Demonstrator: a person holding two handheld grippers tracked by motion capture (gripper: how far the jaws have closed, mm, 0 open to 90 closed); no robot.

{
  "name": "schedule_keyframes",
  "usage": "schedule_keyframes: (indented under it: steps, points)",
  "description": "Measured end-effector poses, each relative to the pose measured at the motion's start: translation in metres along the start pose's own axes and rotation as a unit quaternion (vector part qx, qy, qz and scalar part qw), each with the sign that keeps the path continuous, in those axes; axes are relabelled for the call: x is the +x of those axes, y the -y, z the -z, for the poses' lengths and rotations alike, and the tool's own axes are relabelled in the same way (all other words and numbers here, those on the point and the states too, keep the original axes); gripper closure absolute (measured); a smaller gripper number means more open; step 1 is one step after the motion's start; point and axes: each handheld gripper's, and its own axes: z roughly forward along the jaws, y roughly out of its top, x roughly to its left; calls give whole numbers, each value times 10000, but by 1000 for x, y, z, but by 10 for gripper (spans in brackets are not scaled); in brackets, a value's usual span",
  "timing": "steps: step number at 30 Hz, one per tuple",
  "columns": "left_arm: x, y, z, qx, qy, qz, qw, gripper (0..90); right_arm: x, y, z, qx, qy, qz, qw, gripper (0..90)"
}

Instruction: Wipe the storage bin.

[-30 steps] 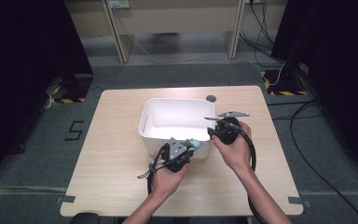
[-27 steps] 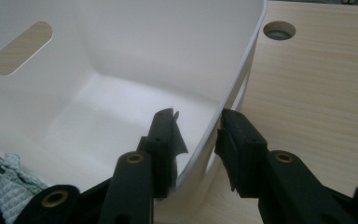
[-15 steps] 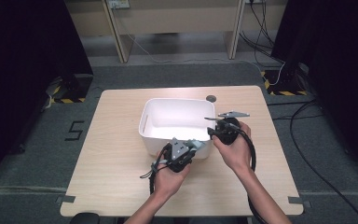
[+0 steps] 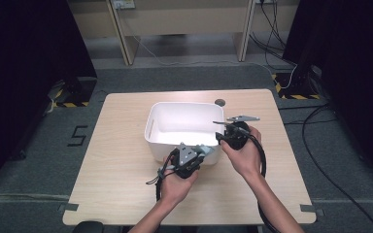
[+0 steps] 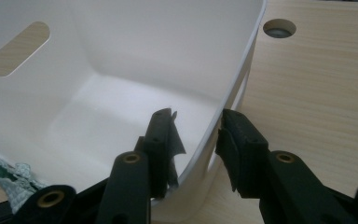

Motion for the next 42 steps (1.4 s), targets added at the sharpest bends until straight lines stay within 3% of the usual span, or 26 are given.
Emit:
schedule_keyframes:
  steps: [42]
  points:
    - [-2,11,-15,94,27,15,10000,820,0,-2,-3,35,35,21,10000,659]
